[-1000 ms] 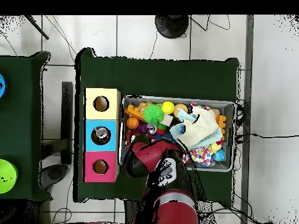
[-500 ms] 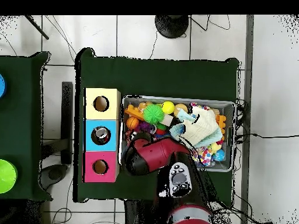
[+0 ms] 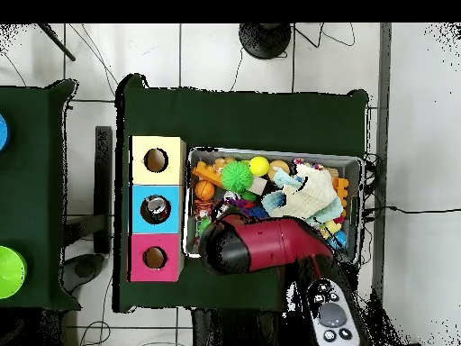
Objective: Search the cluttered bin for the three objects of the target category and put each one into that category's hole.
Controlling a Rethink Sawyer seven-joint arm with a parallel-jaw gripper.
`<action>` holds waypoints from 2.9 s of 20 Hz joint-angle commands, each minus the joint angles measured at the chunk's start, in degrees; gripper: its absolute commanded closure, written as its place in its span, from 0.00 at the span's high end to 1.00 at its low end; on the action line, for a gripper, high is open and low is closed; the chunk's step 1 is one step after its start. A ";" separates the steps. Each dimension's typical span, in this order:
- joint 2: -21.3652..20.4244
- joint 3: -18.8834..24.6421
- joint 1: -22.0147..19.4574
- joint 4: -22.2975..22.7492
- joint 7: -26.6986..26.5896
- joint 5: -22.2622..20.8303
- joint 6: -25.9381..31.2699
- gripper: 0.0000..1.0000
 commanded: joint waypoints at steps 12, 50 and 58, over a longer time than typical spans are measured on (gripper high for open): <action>-1.95 19.76 -10.30 7.99 -5.78 1.21 -1.41 0.00; -8.68 11.41 2.40 -2.64 -2.22 -1.00 27.29 0.00; -7.26 10.13 4.92 -4.39 -1.30 -3.67 27.59 0.00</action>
